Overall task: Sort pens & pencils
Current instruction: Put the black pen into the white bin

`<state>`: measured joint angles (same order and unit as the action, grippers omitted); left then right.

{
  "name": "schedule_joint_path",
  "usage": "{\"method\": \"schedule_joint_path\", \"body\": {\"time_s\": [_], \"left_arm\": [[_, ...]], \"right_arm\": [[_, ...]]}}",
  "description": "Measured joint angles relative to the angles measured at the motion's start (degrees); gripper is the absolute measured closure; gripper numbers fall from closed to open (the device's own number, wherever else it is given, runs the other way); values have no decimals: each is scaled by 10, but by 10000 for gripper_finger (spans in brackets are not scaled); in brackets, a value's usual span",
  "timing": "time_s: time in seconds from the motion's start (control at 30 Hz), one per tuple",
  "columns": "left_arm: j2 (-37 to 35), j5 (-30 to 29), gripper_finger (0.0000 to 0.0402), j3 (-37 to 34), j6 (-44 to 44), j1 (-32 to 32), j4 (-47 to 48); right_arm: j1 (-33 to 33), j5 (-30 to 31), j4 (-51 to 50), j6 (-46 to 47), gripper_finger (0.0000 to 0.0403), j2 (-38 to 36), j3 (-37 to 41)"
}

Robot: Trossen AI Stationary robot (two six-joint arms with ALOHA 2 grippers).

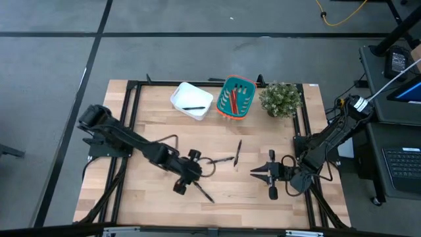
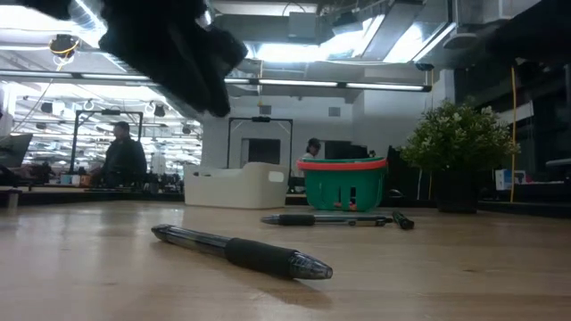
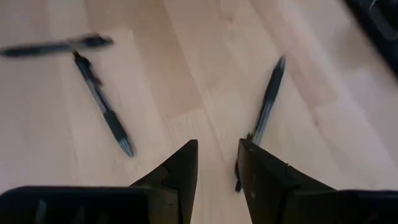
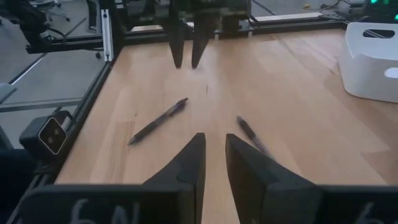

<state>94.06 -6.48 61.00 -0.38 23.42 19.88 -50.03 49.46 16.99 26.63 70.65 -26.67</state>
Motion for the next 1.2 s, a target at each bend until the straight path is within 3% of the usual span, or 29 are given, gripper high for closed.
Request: {"method": "schedule_joint_path", "body": {"time_s": [0.2, 0.57, 0.83, 1.2], "left_arm": [[63, 0, 294, 80, 30, 8, 71], [148, 1, 294, 166, 40, 26, 95], [218, 0, 294, 230, 41, 26, 171], [237, -1, 294, 244, 40, 44, 168]], "right_arm": [[2, -25, 0, 1, 338, 0, 0], [2, -30, -1, 0, 338, 0, 0], [2, -30, -1, 1, 338, 0, 0], [1, -31, -1, 33, 338, 0, 0]]}}
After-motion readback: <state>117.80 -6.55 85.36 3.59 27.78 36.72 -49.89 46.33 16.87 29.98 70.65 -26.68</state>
